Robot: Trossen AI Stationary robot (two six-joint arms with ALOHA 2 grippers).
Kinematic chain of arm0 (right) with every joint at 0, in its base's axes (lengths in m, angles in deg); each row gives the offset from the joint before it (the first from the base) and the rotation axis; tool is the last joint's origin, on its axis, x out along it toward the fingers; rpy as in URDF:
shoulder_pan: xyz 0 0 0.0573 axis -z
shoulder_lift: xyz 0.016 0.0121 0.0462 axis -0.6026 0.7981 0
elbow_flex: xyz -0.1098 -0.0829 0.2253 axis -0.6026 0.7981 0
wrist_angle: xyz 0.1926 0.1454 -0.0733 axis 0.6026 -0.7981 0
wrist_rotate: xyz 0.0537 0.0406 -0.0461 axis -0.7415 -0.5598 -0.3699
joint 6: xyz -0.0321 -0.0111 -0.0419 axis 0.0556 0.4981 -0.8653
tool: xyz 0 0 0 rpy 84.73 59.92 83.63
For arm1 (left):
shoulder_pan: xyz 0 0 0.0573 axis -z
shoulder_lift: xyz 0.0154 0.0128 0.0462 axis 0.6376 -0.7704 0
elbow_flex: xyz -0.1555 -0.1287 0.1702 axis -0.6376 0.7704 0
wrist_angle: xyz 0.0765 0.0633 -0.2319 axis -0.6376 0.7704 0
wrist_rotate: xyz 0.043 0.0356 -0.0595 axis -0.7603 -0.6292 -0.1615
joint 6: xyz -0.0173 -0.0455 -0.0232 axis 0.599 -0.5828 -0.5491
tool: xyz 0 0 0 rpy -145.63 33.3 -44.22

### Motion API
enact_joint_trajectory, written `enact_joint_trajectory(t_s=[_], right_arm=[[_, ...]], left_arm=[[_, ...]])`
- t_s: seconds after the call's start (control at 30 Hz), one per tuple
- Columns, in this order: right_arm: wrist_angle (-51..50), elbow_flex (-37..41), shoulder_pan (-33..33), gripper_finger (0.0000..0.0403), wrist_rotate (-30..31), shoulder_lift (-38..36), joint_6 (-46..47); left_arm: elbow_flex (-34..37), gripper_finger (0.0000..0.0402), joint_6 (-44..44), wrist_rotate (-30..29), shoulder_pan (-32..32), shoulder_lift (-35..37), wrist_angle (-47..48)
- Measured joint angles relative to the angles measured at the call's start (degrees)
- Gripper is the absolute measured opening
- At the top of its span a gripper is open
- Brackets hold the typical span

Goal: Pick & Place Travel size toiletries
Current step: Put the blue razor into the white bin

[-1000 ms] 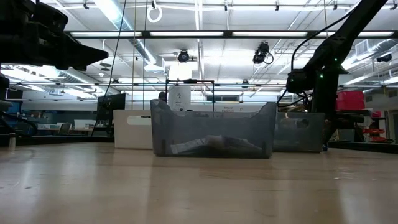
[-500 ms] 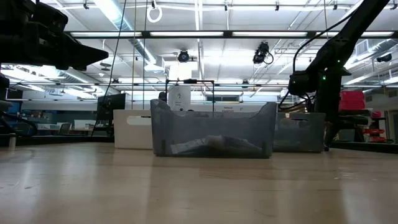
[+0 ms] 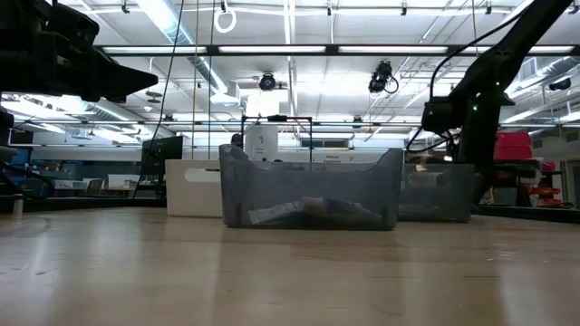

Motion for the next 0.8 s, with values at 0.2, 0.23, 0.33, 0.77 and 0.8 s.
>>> enact_joint_trajectory(t_s=[0.2, 0.23, 0.33, 0.77, 0.8], right_arm=[[0.0, -0.02, 0.0, 0.0056, 0.14, -2.6, 0.09], [-0.15, -0.02, -0.02, 0.0055, 0.34, -3.16, 0.11], [-0.81, -0.02, 0.05, 0.0055, 1.71, -5.32, 0.12], [-1.09, -0.42, 0.77, 0.0054, 7.97, -18.99, -5.69], [-1.16, -0.79, 0.77, 0.0055, 8.38, -19.81, -6.44]], left_arm=[[0.0, 0.0027, 0.0, 0.0, 0.0, 0.0, 0.0], [-0.01, 0.0027, 0.0, 0.0, -0.01, -0.01, 0.0], [0.01, 0.0027, 0.0, 0.0, 0.0, 0.0, 0.0], [0.0, 0.0027, 0.0, 0.0, -0.01, 0.01, 0.0], [0.0, 0.0027, 0.0, 0.0, 0.01, 0.0, 0.0]])
